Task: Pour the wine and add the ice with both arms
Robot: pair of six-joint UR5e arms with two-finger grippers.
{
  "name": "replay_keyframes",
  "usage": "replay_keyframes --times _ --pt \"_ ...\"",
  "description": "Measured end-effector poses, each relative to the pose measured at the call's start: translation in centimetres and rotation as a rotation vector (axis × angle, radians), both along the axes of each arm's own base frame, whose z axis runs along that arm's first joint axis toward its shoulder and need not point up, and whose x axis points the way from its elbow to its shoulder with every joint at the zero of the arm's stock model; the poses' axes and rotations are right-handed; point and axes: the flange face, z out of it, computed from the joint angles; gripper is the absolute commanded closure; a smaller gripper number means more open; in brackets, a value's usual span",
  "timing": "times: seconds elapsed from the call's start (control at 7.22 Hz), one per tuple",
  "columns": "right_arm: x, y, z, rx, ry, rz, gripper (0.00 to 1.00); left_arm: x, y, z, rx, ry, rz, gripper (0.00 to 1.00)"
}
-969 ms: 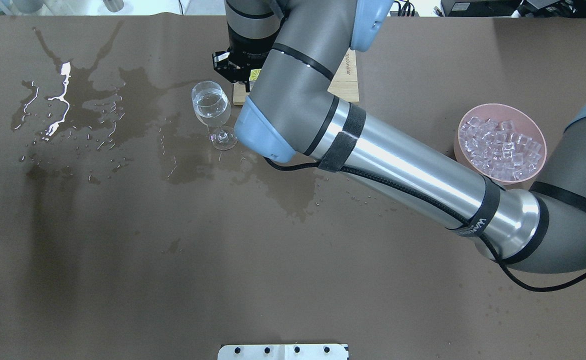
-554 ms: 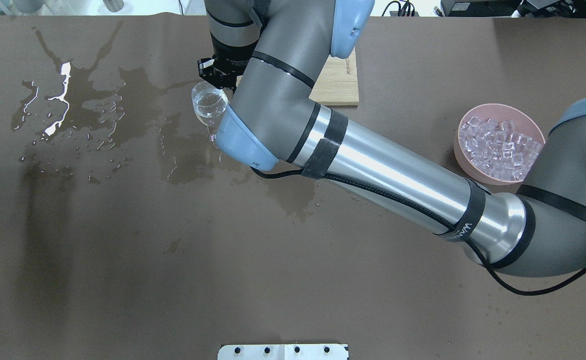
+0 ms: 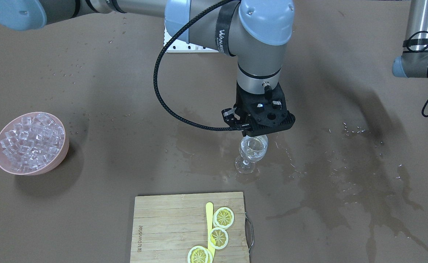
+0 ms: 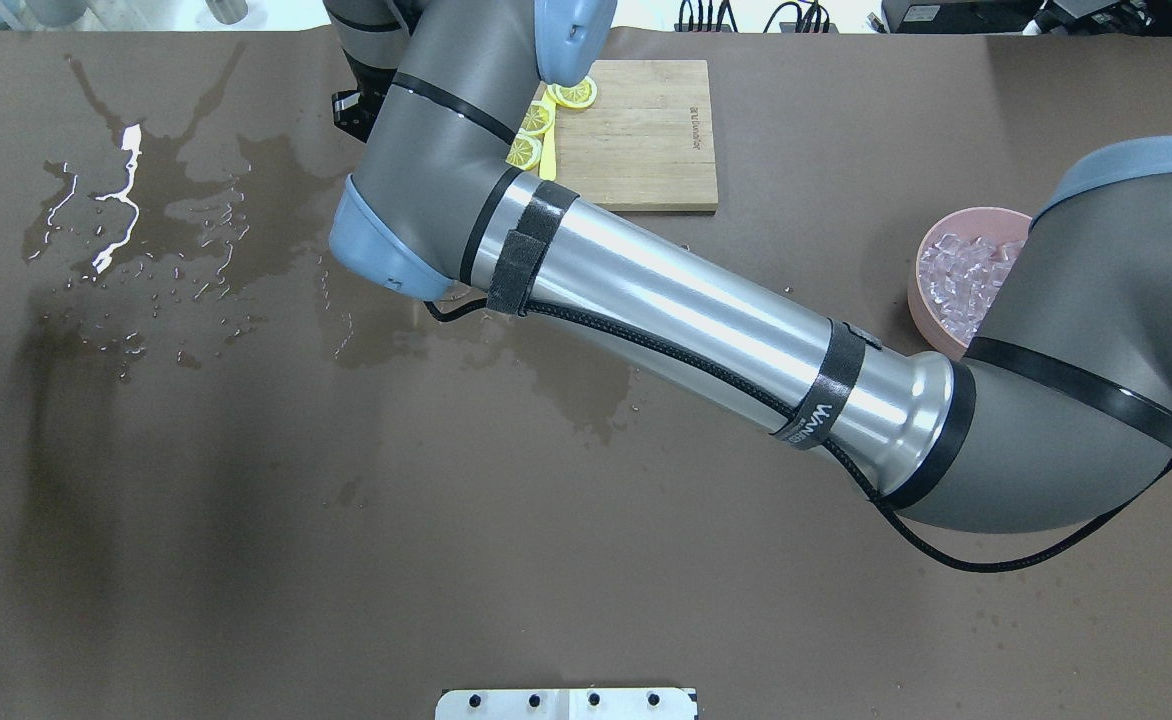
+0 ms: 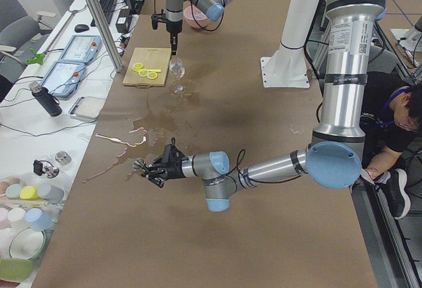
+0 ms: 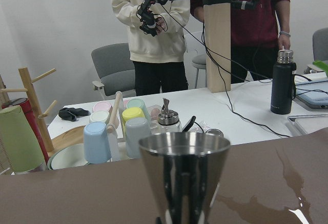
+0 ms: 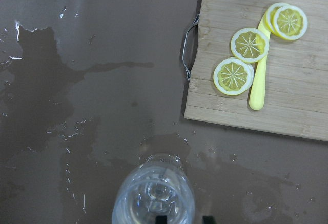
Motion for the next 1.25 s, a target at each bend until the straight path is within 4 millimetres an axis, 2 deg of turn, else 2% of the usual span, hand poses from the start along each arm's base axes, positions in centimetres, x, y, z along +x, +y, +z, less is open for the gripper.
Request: replay_keyframes --times 0.55,0.69,0.83,0.97,1.11,1.25 --pt "-2.7 0.4 0.7 0.057 -0.022 0.031 1.00 2.8 0.1 0.9 -0.025 -0.003 0.046 0.79" --pt "-3.1 0.4 0.8 0.064 -0.024 0.035 0.95 3.6 -0.2 0.9 -0.033 0.010 0.052 0.79" --pt "-3.2 0.5 0.9 0.068 -0.024 0.035 0.84 4.4 -0.4 0.8 -0.035 0.022 0.058 0.79" --pt "-3.3 0.5 0.8 0.070 -0.026 0.034 0.57 4.9 -0.7 0.5 -0.033 0.029 0.062 0.79" --pt "-3.3 0.6 0.7 0.071 -0.030 0.035 0.20 5.1 -0.9 0.4 -0.031 0.031 0.056 0.79" --pt "-3.2 0.7 0.5 0.071 -0.035 0.034 0.00 5.0 -0.9 0.6 -0.032 0.026 0.045 0.79"
